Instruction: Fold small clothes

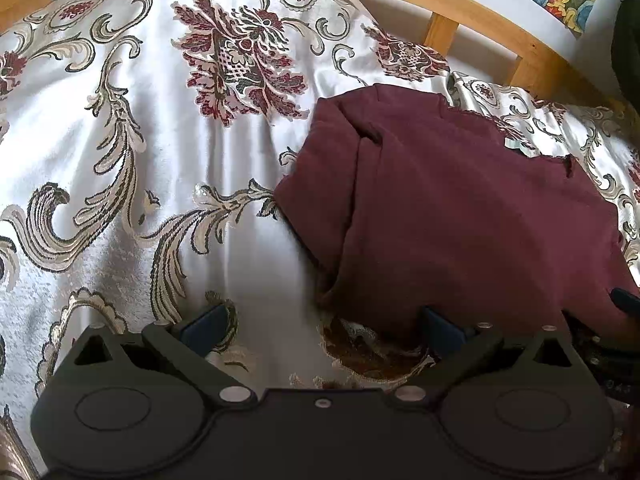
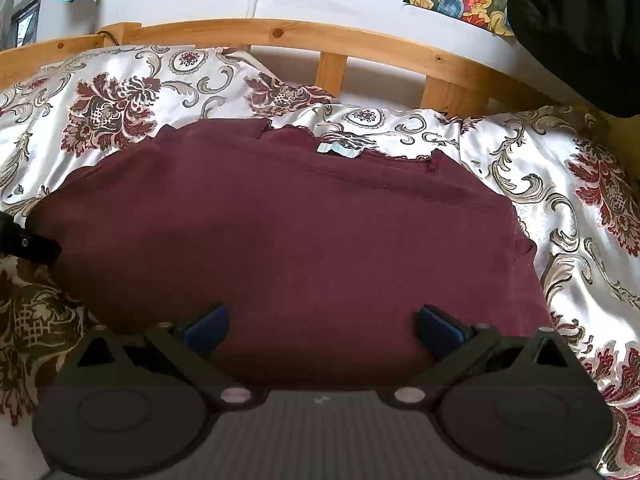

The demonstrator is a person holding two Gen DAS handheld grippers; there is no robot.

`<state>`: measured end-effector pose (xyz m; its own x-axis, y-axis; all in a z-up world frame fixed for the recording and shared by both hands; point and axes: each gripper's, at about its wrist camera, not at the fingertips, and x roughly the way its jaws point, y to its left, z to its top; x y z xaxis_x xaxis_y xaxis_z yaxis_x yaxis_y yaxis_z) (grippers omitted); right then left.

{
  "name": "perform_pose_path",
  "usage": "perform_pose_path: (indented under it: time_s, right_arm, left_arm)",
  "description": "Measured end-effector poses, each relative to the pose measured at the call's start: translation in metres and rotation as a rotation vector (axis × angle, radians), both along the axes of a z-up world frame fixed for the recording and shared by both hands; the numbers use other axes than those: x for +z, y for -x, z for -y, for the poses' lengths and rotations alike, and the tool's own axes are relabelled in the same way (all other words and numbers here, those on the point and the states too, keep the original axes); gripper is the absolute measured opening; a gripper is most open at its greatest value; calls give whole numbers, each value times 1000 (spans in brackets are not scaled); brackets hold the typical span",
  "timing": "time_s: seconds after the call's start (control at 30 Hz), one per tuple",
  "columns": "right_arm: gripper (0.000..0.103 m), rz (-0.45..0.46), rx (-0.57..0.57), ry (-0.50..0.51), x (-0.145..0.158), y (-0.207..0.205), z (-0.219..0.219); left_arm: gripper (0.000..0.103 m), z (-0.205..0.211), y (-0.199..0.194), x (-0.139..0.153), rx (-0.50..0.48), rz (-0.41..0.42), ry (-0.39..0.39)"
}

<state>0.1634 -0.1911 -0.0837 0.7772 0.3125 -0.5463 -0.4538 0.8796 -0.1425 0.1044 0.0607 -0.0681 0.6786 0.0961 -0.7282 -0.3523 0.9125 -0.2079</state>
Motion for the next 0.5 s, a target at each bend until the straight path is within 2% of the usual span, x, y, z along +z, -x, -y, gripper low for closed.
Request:
perform_pose_path:
  time_s: [0.5]
  right_arm:
    - [103, -2, 1, -5, -1, -1, 1]
  left_arm:
    - [102, 3, -1, -2, -16, -3, -34]
